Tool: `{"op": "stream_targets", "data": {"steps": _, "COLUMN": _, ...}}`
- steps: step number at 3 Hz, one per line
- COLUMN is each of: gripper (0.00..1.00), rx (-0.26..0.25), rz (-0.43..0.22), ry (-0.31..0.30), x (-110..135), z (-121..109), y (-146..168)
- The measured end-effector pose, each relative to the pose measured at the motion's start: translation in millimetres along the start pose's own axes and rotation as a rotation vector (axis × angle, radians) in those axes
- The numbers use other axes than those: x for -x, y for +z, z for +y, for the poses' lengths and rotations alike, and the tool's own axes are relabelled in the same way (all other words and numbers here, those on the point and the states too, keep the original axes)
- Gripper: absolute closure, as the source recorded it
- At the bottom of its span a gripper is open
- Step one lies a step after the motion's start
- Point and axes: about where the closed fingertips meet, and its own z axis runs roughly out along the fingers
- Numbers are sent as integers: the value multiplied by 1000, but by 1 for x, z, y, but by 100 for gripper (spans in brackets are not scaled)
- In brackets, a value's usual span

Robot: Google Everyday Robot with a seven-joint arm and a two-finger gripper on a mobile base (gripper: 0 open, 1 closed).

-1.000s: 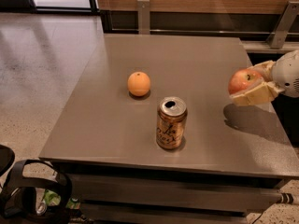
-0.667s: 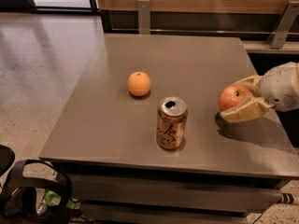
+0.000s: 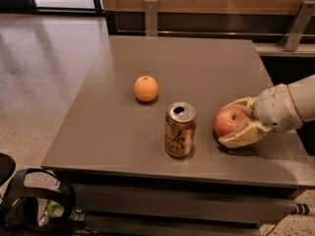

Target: Move apple near orange can

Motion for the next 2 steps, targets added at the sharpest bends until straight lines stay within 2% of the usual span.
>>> {"op": "stream_targets", "data": {"steps": 1, "gripper": 97, "rx": 0, "rz": 0, "ry": 0, "x": 7, "z": 0, "y": -7}}
{"op": "stream_targets", "data": {"steps": 2, "gripper": 74, "rx": 0, "rz": 0, "ry": 0, "x": 7, "z": 0, "y": -7}}
